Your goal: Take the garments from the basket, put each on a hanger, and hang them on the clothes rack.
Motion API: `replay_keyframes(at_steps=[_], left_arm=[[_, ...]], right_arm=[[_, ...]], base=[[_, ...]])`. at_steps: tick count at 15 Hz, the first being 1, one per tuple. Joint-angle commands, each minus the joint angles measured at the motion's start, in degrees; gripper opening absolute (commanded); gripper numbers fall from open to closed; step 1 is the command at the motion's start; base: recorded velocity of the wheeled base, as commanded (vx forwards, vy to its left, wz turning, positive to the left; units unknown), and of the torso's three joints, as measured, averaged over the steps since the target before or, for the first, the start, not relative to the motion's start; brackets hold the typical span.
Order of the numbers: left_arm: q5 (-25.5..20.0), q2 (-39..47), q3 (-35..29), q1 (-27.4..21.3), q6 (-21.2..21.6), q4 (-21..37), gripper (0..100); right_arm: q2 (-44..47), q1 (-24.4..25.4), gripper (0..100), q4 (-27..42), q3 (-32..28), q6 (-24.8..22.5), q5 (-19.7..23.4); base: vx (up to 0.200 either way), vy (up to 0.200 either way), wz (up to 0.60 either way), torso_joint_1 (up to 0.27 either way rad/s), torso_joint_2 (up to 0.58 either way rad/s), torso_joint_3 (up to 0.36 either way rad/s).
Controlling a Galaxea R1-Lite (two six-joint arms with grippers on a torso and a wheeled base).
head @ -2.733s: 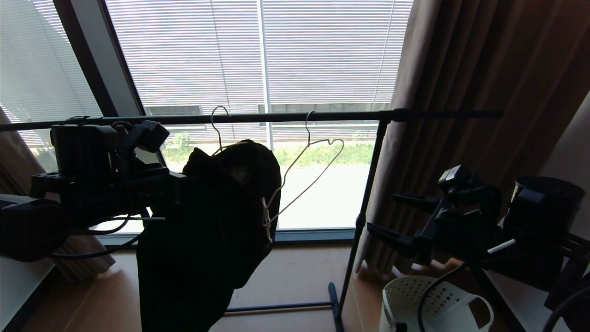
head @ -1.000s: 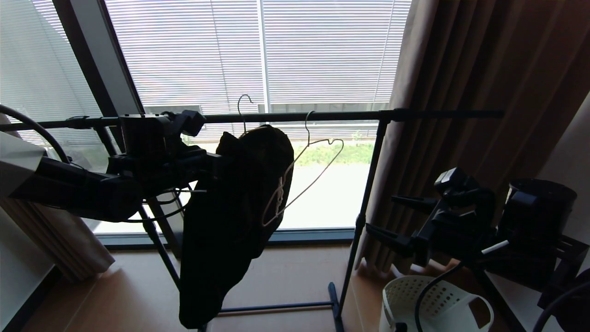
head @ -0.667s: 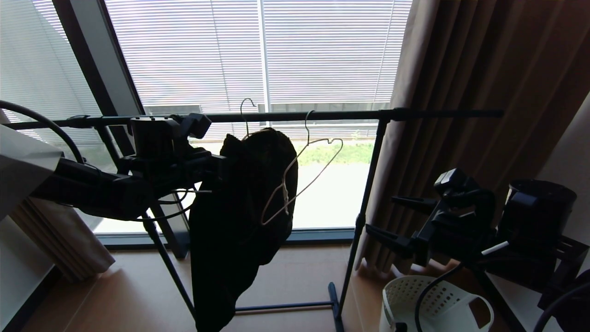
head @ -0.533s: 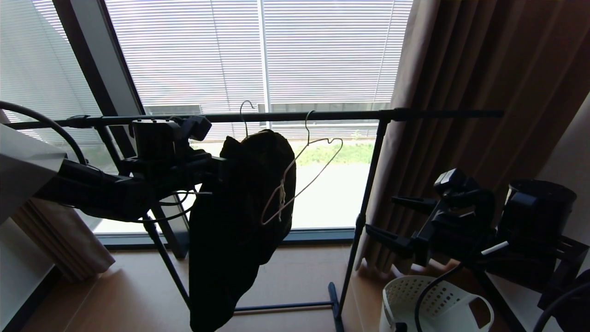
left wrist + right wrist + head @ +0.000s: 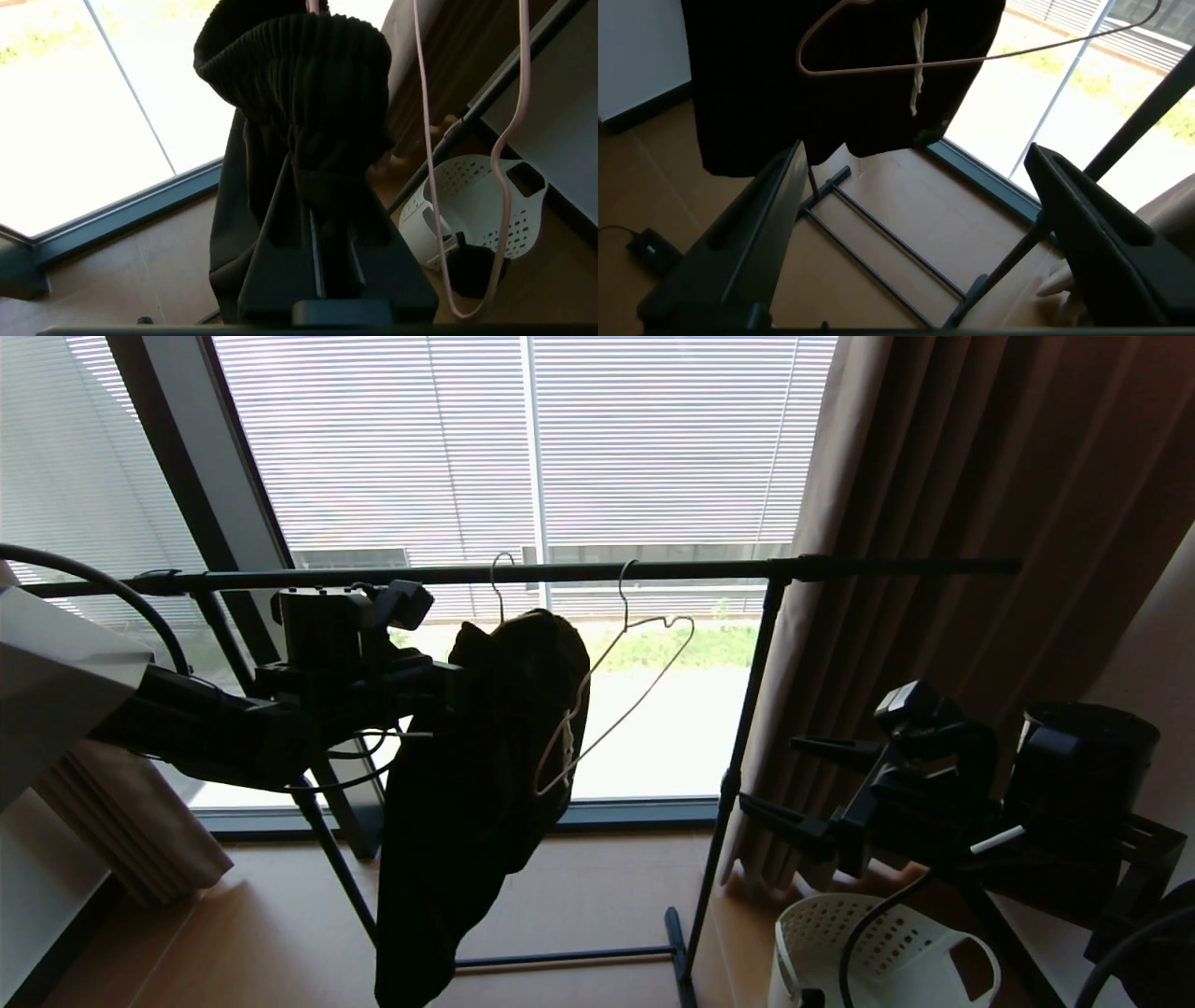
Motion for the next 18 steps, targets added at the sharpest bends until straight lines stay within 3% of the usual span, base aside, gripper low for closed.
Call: replay_keyframes(at_steps=[1,6,7,10,16,18], left_arm=[[-0.06,0.09,0.2,-0.1,0.02,0.02,0],[-0.06,0.09,0.64,-0.1,0.28,0.02,0],[-0.15,0.09,0.64,-0.1,0.28,0.02,100],[0.03,-0.08,1.34,-0.1,0.11,0.02,100],[0.03,-12.91,15.32,-0.71,3.97,0.46,100],[-0.06,-19.86,20.94,-0.71,3.97,0.55,100]], right_arm=[[0.17,0.02,100,-0.02,0.0,-0.02,0.01],[0.26,0.02,100,-0.02,0.0,-0.02,0.01],[0.17,-0.07,100,-0.02,-0.09,-0.02,0.01],[0.26,-0.07,100,-0.02,-0.09,-0.02,0.01],[-0.71,0.02,100,-0.1,0.26,-0.02,-0.52],[-3.79,0.28,100,0.07,1.23,0.07,-3.86]], base=[[0.0,0.0,0.0,0.0,0.0,0.0],[0.0,0.0,0.0,0.0,0.0,0.0],[0.0,0.0,0.0,0.0,0.0,0.0],[0.0,0.0,0.0,0.0,0.0,0.0],[0.0,0.0,0.0,0.0,0.0,0.0],[0.0,0.0,0.0,0.0,0.0,0.0]])
